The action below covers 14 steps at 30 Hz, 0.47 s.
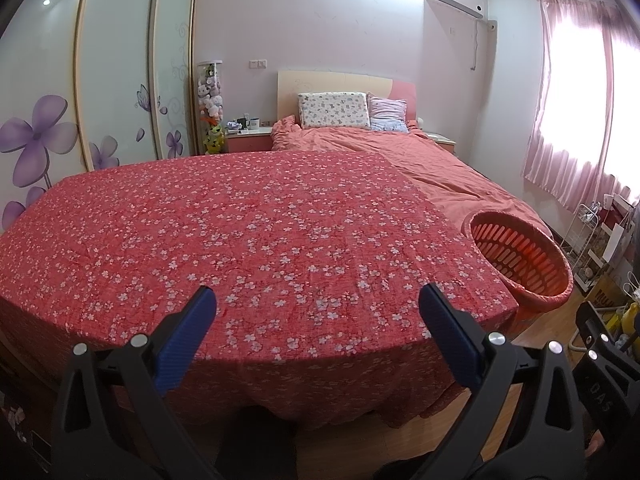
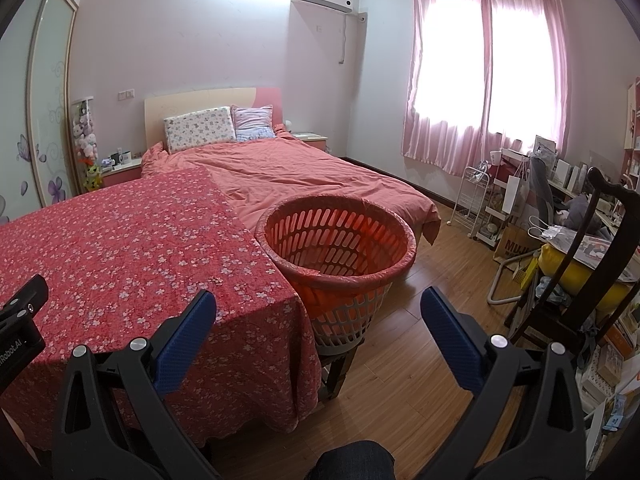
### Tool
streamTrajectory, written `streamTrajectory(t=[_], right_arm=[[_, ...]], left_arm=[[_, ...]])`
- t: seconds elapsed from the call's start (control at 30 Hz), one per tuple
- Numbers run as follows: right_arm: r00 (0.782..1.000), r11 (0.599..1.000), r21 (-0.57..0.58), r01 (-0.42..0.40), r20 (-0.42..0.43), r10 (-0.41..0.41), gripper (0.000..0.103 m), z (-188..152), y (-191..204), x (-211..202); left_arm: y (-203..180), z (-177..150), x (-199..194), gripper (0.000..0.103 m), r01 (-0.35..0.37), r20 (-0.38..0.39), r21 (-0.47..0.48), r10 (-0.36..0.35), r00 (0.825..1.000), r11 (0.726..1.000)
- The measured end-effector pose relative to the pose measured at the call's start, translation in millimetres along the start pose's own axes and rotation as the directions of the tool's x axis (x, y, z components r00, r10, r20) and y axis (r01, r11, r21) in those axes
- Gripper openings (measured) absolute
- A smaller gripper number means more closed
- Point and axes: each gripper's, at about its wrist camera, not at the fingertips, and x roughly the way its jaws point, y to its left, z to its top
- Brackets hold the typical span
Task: Collect trash
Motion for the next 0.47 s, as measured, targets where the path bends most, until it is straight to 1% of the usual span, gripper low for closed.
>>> streamTrajectory(t=[0.3, 0.47], right_arm=[[1.000, 1.000, -0.004, -0.003, 0.000, 0.003, 0.101, 10, 7, 2], [1.000, 1.000, -0.004, -0.003, 0.001, 0.003, 0.101, 9, 7, 2]], left_arm=[[1, -1, -1, 0.099, 0.001, -0.001, 0.003, -0.001, 1.000, 1.000], [0, -1, -1, 0.099, 0.001, -0.002, 0.004, -0.001, 1.000, 1.000]])
